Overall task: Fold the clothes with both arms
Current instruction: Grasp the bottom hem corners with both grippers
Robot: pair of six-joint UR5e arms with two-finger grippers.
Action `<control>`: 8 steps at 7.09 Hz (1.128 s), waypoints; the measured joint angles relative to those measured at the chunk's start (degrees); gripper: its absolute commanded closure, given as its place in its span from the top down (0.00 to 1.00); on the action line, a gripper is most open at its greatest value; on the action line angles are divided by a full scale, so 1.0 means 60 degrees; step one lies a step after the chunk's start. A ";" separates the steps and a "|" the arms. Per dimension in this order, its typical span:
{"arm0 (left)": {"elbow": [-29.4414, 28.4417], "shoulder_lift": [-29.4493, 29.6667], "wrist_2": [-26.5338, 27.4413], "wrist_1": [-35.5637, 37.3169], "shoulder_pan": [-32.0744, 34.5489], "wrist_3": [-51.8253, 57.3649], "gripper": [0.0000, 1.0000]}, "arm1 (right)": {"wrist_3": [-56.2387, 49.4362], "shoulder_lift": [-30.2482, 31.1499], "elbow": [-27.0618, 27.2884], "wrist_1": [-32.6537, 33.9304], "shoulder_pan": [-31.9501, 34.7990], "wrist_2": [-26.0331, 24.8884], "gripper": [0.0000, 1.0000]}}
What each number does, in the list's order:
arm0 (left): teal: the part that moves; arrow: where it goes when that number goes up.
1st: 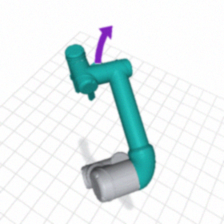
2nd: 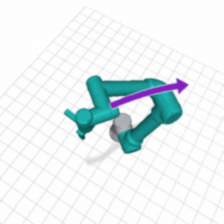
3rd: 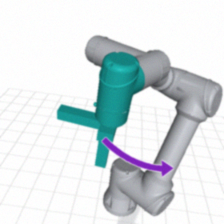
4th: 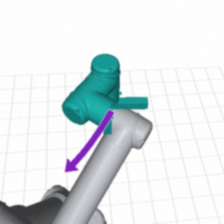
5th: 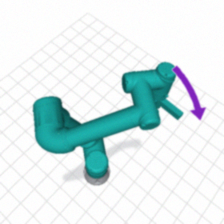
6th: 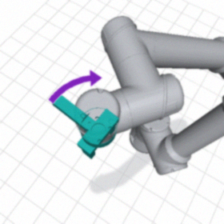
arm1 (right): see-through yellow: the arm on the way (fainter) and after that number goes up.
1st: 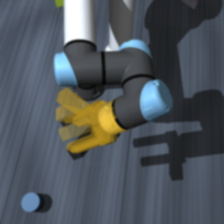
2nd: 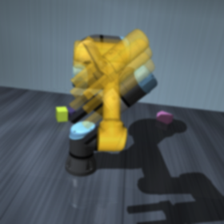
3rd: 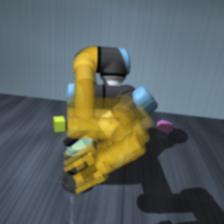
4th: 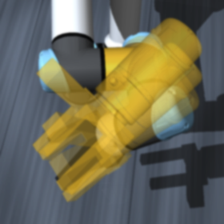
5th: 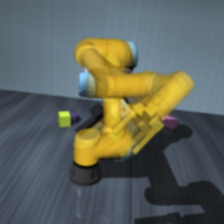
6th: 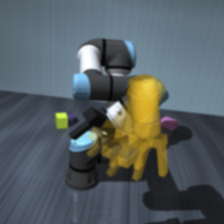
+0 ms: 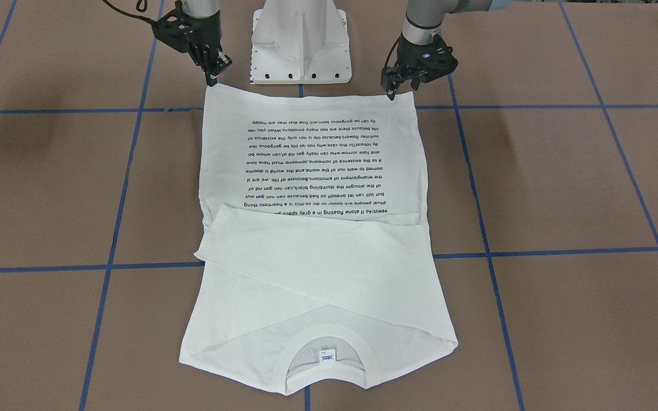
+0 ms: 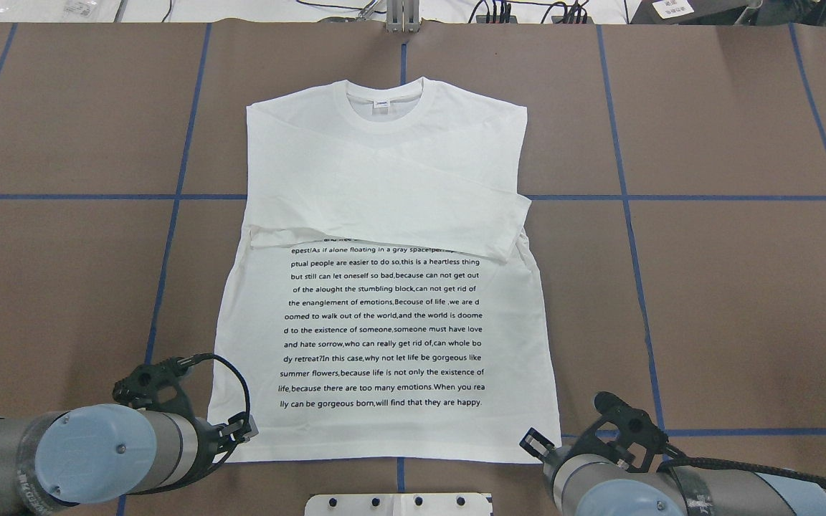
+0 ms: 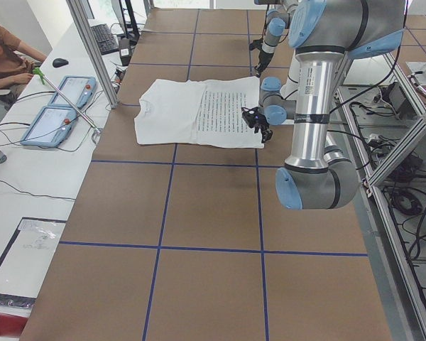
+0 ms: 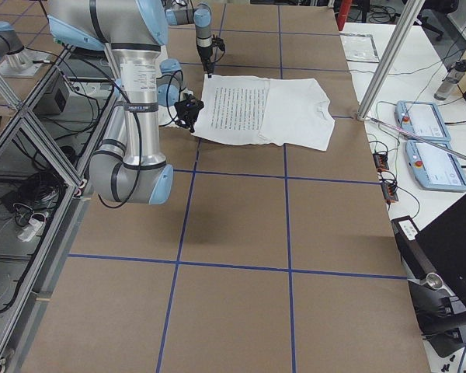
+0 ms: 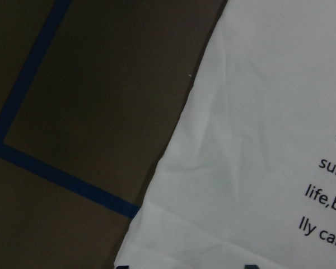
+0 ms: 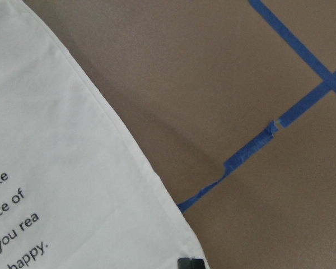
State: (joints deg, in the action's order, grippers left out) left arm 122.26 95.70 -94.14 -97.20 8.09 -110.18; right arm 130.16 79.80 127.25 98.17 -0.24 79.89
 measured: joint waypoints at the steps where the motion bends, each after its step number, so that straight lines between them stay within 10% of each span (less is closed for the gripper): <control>1: -0.0027 -0.0025 0.0001 0.0050 -0.0104 -0.0019 0.72 | 0.0004 0.0006 0.0000 0.0004 0.0002 -0.0002 0.00; 8: -0.0219 -0.0081 0.0073 0.0072 -0.0389 -0.0004 0.57 | 0.0031 0.0002 0.0016 0.0047 -0.0014 -0.0027 0.00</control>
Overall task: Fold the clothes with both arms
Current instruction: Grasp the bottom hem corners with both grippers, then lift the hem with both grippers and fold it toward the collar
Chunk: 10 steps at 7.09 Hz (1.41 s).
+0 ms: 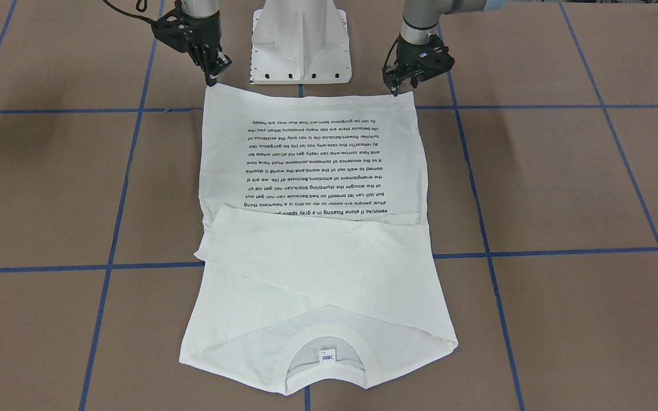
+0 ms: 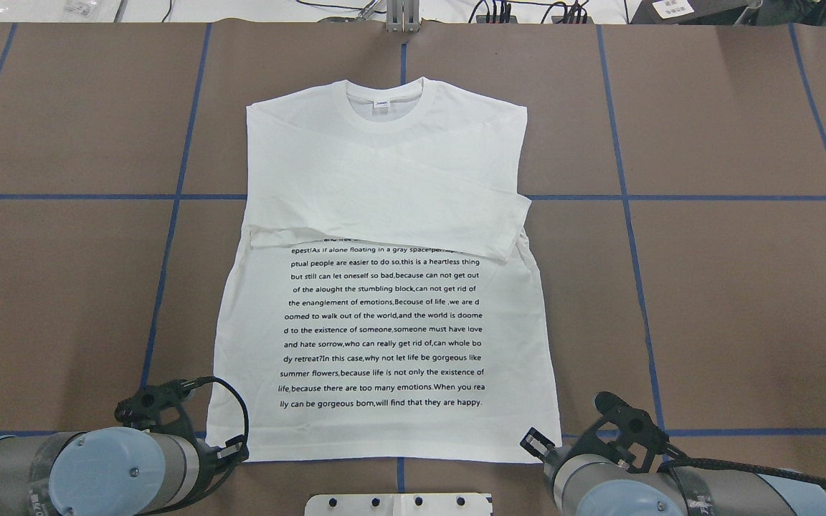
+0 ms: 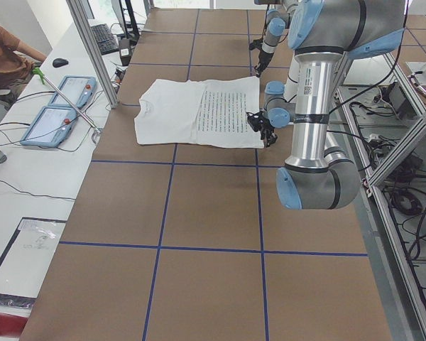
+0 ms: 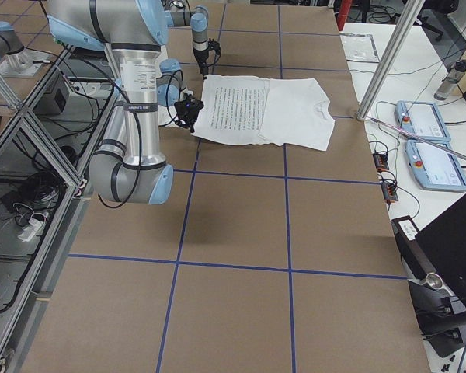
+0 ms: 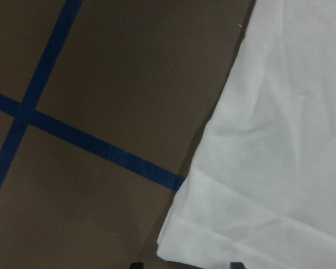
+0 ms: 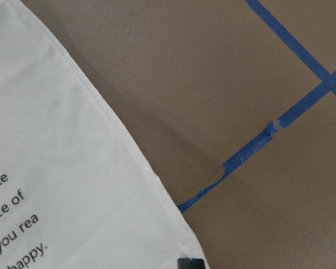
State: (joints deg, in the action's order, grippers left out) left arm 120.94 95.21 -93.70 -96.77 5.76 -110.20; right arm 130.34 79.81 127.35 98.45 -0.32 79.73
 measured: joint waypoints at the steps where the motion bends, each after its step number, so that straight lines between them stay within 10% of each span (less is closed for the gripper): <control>1: -0.0012 -0.0003 0.0070 0.0004 0.0016 0.0015 0.56 | 0.0000 -0.0011 0.0018 0.0075 -0.0001 -0.0001 0.00; 2: -0.0031 -0.0003 0.0151 0.0010 0.0033 0.0030 0.50 | 0.0000 -0.0021 0.0034 0.0159 -0.0008 -0.0002 0.00; 4: -0.0067 -0.0029 0.0215 0.0018 0.0062 0.0037 0.00 | 0.0000 -0.0039 0.0053 0.0210 -0.0014 -0.0002 0.00; 10: 0.1370 -0.0228 0.0216 0.0005 0.0119 -0.0035 0.00 | 0.0000 0.0015 0.0310 0.0289 0.0124 0.0011 0.00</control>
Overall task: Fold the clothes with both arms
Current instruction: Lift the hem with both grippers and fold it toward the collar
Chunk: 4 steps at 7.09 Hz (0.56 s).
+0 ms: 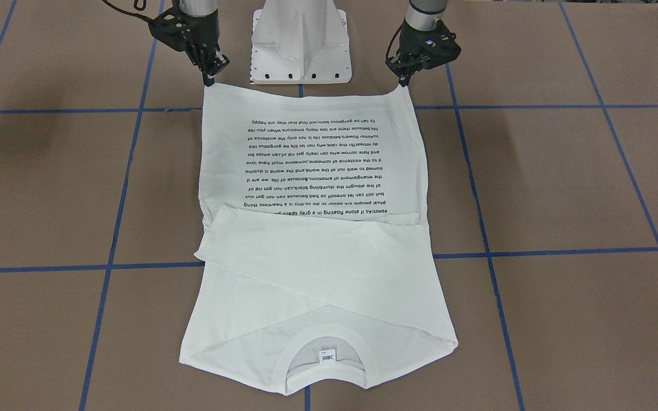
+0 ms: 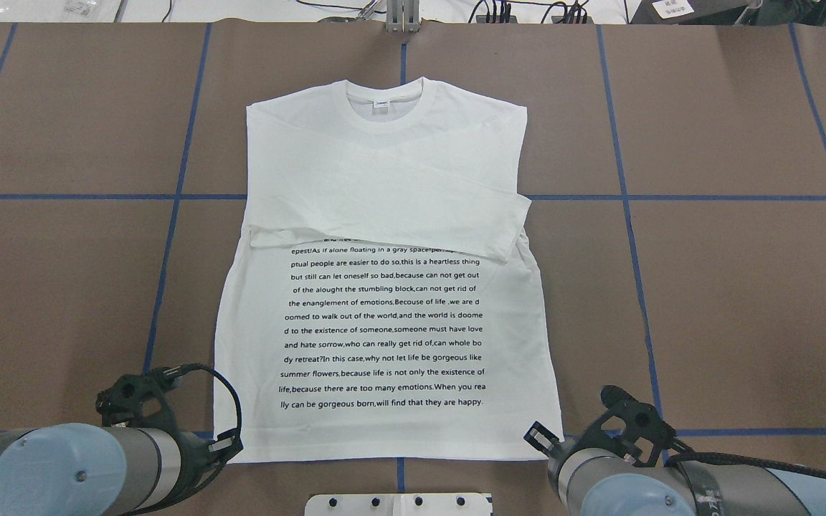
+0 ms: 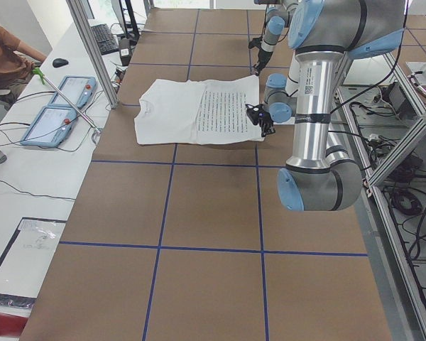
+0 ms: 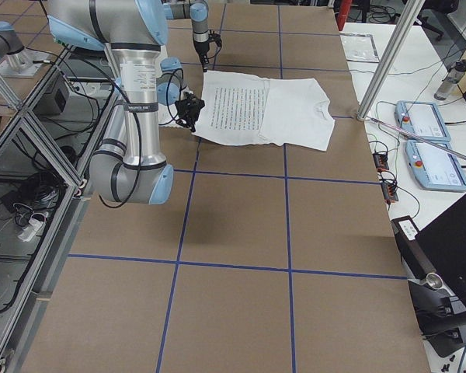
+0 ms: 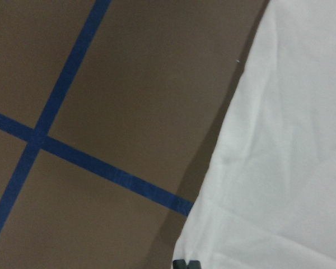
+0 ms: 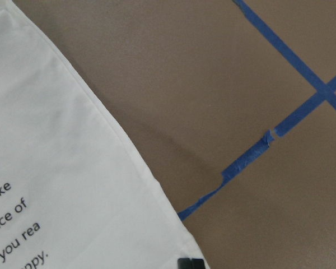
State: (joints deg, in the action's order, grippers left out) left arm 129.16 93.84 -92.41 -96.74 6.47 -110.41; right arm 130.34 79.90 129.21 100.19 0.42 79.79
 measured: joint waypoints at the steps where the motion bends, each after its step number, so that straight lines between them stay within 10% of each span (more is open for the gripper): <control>1: 0.0436 0.0030 -0.0010 -0.0002 0.0003 -0.0143 0.00 | 0.0004 0.0017 0.0348 0.0329 -0.0082 -0.0008 0.00; 4: 0.1049 0.0022 -0.0010 -0.0009 -0.0095 -0.1009 0.00 | 0.0048 0.0081 0.1304 0.1647 -0.0691 -0.0123 0.00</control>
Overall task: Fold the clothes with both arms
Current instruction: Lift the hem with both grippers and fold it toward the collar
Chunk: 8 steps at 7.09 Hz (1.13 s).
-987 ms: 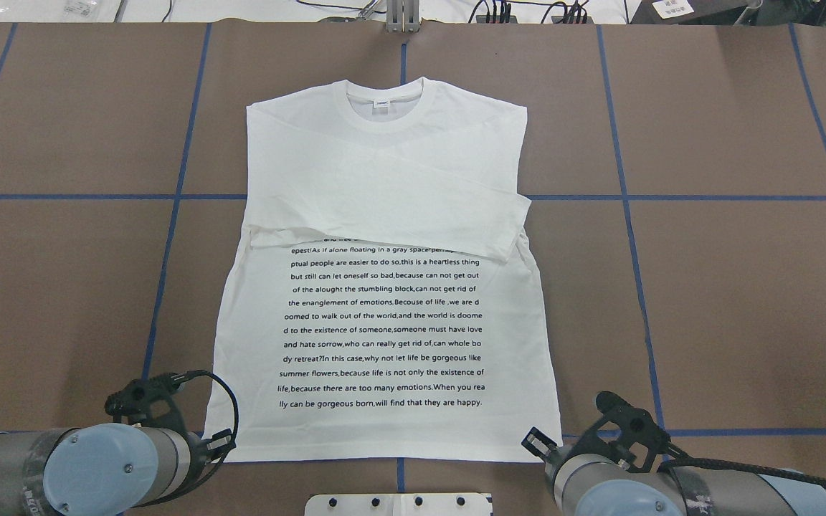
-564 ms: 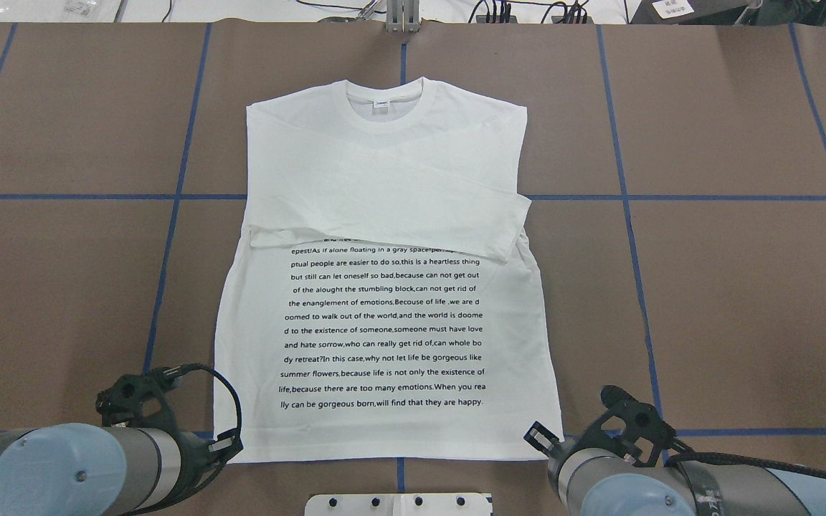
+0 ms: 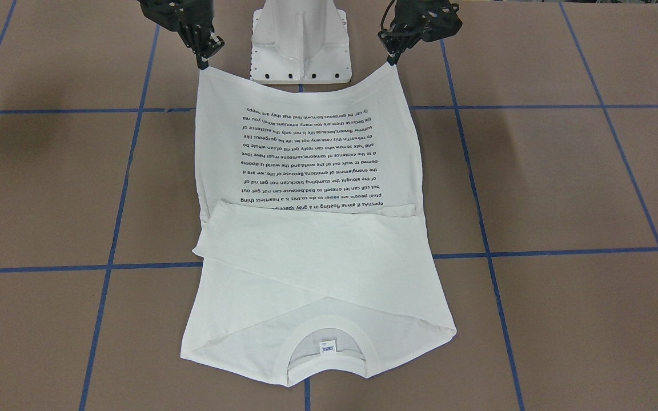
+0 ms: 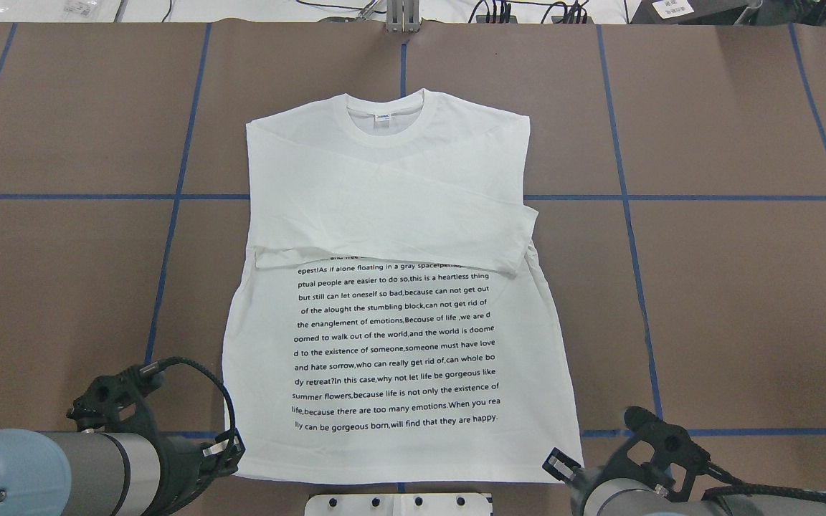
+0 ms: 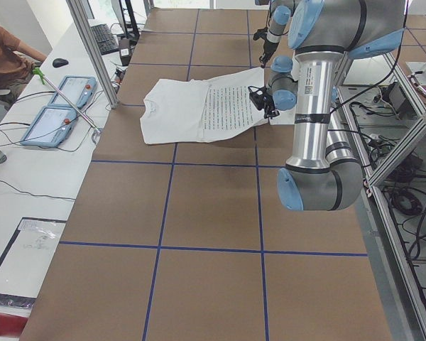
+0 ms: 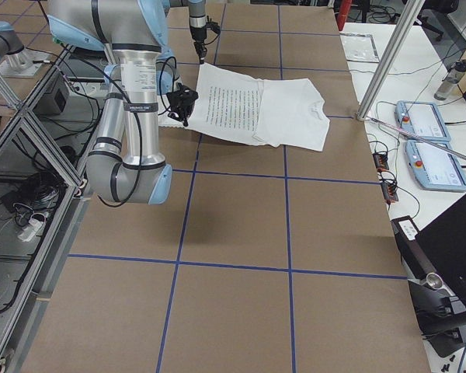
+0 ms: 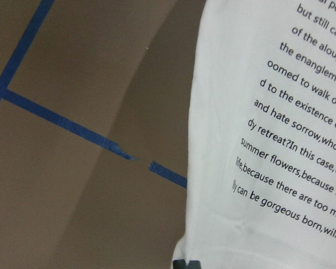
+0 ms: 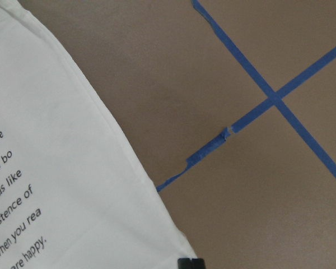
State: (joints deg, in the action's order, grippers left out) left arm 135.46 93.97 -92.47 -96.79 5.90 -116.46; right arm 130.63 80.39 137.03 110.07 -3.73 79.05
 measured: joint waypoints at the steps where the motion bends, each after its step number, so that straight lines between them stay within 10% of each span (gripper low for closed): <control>1: 0.0059 0.0003 0.0004 0.0002 -0.0138 -0.0302 0.00 | 0.0015 0.0003 0.0089 0.0323 -0.0171 -0.0042 0.00; 4: 0.0156 0.0282 0.0028 -0.0009 -0.0076 -0.0517 0.00 | 0.0023 -0.0322 0.0120 0.0630 0.0083 -0.0104 0.00; 8: -0.0897 0.1740 -0.0073 -0.0059 0.3005 0.3088 0.00 | -0.1983 -0.2010 -0.0884 0.0623 0.3084 0.0030 0.00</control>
State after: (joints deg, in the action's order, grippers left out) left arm 130.08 104.41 -92.90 -97.14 23.93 -97.93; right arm 118.73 68.33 131.72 113.81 14.78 79.23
